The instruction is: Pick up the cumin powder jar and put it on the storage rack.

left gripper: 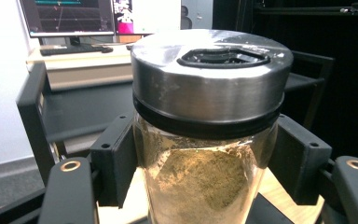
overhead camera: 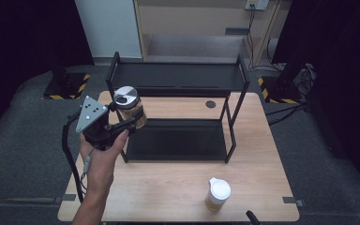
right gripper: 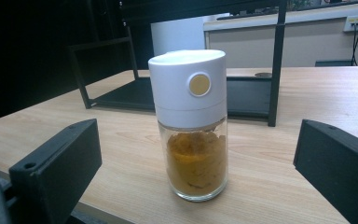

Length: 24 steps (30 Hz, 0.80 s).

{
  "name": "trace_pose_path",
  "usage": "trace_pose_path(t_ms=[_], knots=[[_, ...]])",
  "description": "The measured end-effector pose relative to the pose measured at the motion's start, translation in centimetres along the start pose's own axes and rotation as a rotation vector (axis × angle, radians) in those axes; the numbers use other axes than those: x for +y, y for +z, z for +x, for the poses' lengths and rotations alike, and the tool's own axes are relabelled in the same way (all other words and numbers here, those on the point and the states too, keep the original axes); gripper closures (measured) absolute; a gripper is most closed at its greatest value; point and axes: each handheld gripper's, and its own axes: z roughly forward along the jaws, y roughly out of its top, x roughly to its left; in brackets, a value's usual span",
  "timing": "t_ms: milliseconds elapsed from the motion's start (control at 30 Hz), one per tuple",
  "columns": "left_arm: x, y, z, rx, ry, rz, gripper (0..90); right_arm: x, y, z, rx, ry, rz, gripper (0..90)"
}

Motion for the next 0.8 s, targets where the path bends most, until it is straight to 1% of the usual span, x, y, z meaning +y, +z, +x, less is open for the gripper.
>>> trace_pose_path(t_ms=[100, 200, 400, 500, 733, 800], knots=[[1.0, 0.4, 0.3, -0.013, 0.013, 0.000, 30.6, 0.0, 0.0, 0.0, -0.002, 0.000, -0.001, 0.7], [1.8, 0.8, 0.5, -0.008, 0.024, -0.001, 30.6, 0.0, 0.0, 0.0, 0.000, 0.001, 0.000, 0.7], [2.7, 1.7, 1.5, -0.014, 0.002, -0.005, 30.6, 0.1, 0.0, 0.1, 0.000, -0.001, -0.001, 0.7], [3.2, 2.3, 2.1, -0.028, -0.008, -0.007, 30.6, 0.1, -0.1, 0.1, -0.002, 0.000, 0.001, 0.7], [4.9, 3.9, 2.8, -0.029, 0.005, -0.001, 30.7, 0.2, 0.0, 0.1, -0.004, 0.001, 0.002, 0.8], [5.2, 4.4, 3.0, -0.028, 0.006, -0.006, 30.7, 0.2, 0.0, 0.1, -0.005, 0.001, 0.001, 0.8]])
